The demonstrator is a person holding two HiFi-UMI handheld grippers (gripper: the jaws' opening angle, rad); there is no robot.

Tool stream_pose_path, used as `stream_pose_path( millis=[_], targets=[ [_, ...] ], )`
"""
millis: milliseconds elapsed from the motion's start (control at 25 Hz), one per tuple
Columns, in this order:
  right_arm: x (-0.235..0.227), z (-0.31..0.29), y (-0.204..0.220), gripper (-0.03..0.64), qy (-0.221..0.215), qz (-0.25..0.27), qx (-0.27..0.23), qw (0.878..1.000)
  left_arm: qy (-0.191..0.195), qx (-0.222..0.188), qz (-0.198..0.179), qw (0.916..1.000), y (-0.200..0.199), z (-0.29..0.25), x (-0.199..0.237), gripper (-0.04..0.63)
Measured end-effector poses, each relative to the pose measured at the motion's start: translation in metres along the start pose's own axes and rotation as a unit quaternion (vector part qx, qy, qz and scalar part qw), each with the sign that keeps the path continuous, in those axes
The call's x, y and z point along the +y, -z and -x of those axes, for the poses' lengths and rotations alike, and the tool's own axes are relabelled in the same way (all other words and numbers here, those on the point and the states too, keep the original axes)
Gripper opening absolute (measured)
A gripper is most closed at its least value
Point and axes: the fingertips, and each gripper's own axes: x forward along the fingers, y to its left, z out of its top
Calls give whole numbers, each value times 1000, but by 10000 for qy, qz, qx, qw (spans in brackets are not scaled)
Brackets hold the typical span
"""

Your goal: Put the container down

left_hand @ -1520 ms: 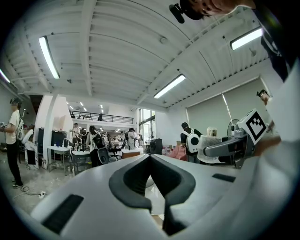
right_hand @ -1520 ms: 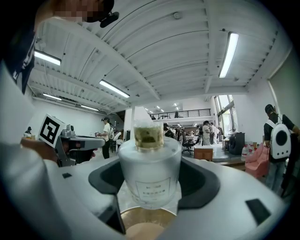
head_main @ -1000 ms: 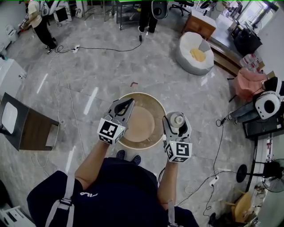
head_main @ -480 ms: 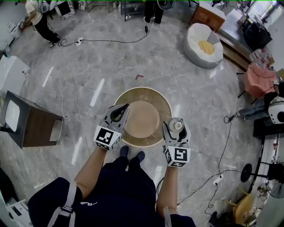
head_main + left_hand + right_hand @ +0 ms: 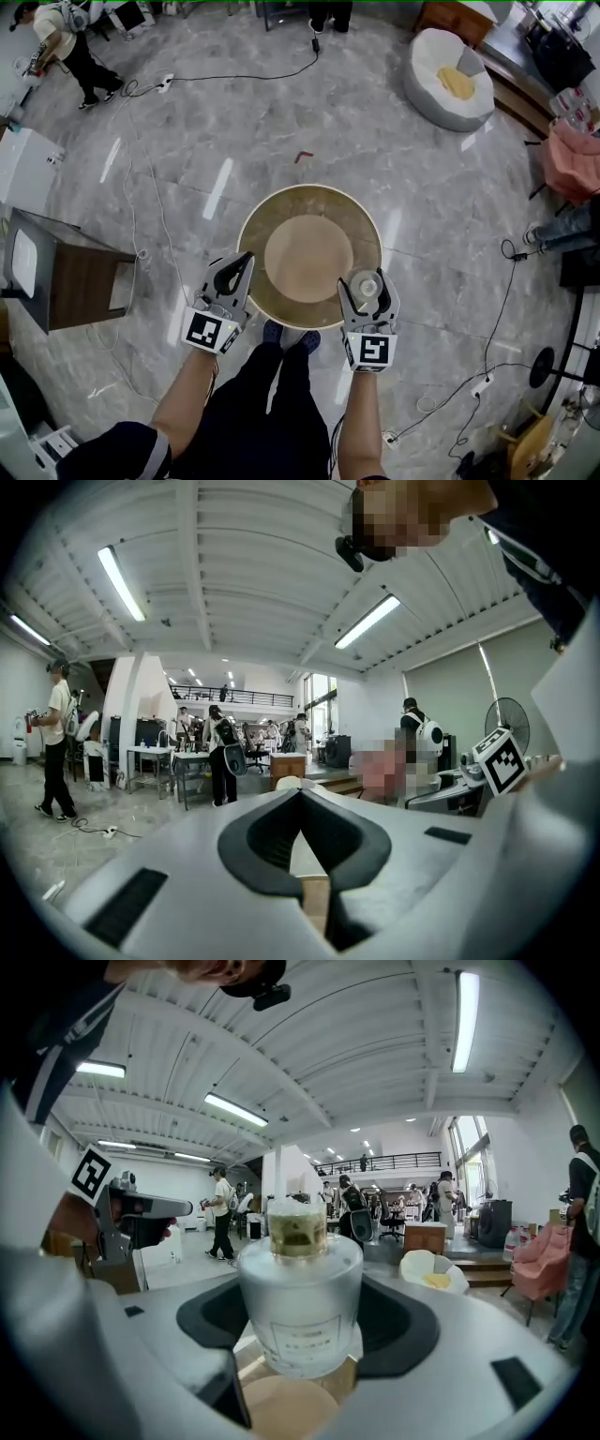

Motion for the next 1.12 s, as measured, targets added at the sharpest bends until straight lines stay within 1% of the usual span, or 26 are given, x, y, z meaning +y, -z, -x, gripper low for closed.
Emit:
stream_pose_path(
  millis=[160, 240, 320, 400, 560, 680, 800, 920, 1120],
  targets=[
    [-1, -46, 72, 337, -199, 286, 137, 9993, -119, 85, 112, 9998, 54, -11, 19, 25],
    [-4, -66, 108, 337, -248, 234, 176, 9993, -38, 266, 128, 9996, 81, -18, 18, 25],
    [-10, -83, 157, 337, -254, 170, 358, 9989, 109, 494, 61, 9987, 114, -27, 13, 25],
    [-15, -103, 203, 337, -244, 136, 499, 9984, 180, 599, 19, 9980, 148, -35, 14, 25],
    [-17, -130, 283, 337, -215, 23, 686, 9974, 49, 689, 78, 9976, 204, -35, 21, 25],
    [-13, -148, 336, 337, -247, -116, 836, 9961, 14, 736, 86, 9972, 237, -32, 22, 25],
    [-12, -165, 378, 337, -250, -175, 973, 9948, 7, 792, 114, 9968, 265, -28, 20, 25],
    [-6, -176, 410, 337, -232, -261, 1186, 9923, 48, 916, 50, 9958, 286, -23, 18, 25],
    [-4, -190, 437, 337, -254, -290, 1441, 9888, -100, 936, 238, 9953, 291, -30, 21, 25]
  ],
)
